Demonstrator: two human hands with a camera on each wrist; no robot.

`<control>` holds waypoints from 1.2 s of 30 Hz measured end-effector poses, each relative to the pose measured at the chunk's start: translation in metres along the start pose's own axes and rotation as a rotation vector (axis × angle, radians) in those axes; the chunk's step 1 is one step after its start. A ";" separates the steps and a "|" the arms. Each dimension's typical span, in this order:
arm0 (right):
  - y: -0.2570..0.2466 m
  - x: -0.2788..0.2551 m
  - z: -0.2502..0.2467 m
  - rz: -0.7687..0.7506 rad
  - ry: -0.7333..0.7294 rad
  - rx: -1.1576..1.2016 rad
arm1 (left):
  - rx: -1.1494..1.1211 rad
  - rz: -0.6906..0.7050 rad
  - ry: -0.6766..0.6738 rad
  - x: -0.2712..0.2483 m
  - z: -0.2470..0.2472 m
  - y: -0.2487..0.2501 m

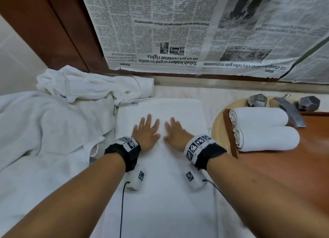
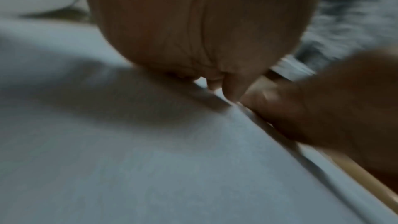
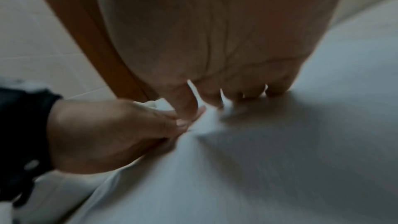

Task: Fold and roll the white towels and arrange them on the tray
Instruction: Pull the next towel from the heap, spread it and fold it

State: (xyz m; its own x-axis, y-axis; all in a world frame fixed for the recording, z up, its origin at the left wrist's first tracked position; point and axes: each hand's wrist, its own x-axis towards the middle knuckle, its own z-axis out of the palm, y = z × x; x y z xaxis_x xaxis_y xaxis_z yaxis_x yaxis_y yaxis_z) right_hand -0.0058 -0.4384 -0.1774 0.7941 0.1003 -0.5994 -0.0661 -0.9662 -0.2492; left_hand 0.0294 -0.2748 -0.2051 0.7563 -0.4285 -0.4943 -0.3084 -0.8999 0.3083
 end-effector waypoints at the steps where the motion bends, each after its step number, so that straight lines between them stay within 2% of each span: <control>1: 0.002 -0.001 0.010 -0.013 -0.043 -0.047 | 0.047 -0.033 -0.006 -0.002 0.004 -0.007; 3: 0.017 0.003 0.013 0.076 -0.012 -0.082 | 0.079 -0.178 0.028 0.000 -0.001 -0.032; 6: 0.035 0.000 -0.009 0.273 0.060 0.044 | -0.041 -0.343 0.000 -0.004 -0.022 -0.053; 8: 0.028 -0.010 -0.017 0.289 0.094 0.086 | 0.005 -0.320 0.035 -0.013 -0.025 -0.038; 10: 0.007 -0.023 -0.009 0.164 0.096 0.091 | 0.060 -0.138 0.050 -0.030 -0.012 -0.009; 12: -0.009 -0.037 0.015 -0.013 0.006 0.082 | 0.037 0.104 -0.097 -0.052 0.011 0.011; 13: -0.010 -0.042 0.028 -0.064 -0.050 0.049 | 0.070 0.163 -0.169 -0.060 0.021 0.011; 14: -0.004 -0.044 0.038 -0.073 -0.079 -0.006 | 0.126 0.144 -0.187 -0.064 0.026 0.004; 16: 0.021 -0.041 0.043 0.007 -0.025 -0.060 | 0.163 -0.042 -0.093 -0.058 0.026 -0.022; 18: 0.047 -0.036 0.033 0.153 0.049 -0.042 | 0.072 -0.231 -0.023 -0.050 0.016 -0.046; 19: 0.054 -0.035 0.025 0.209 0.060 -0.021 | 0.012 -0.272 -0.008 -0.049 0.010 -0.052; 21: 0.052 -0.038 0.011 0.240 0.086 0.053 | -0.025 -0.248 0.053 -0.052 0.005 -0.044; 23: 0.032 -0.049 0.012 0.156 0.124 0.091 | -0.021 -0.104 0.086 -0.063 0.014 -0.017; 25: 0.010 -0.067 0.035 0.036 0.075 0.100 | -0.006 0.013 -0.009 -0.077 0.038 0.008; 26: 0.005 -0.075 0.052 -0.017 0.008 0.078 | 0.015 0.014 -0.063 -0.083 0.051 0.012; 28: 0.010 -0.086 0.076 -0.066 -0.102 -0.002 | 0.038 -0.089 -0.060 -0.087 0.059 0.000; 30: 0.031 -0.087 0.074 -0.007 -0.116 -0.020 | 0.001 -0.227 -0.054 -0.089 0.048 -0.024; 32: 0.051 -0.087 0.057 0.097 -0.116 0.011 | -0.112 -0.296 -0.081 -0.092 0.029 -0.045; 34: 0.059 -0.089 0.039 0.189 -0.073 0.013 | -0.116 -0.290 -0.042 -0.099 0.018 -0.047; 36: 0.044 -0.101 0.036 0.201 0.018 -0.016 | -0.064 -0.190 0.016 -0.114 0.022 -0.018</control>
State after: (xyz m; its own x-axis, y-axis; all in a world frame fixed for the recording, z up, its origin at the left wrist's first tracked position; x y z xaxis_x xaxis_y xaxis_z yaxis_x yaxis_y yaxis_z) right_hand -0.1106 -0.4829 -0.1553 0.7765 -0.0988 -0.6224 -0.2147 -0.9700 -0.1140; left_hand -0.0640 -0.2110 -0.1717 0.8067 -0.2493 -0.5358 -0.1222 -0.9574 0.2615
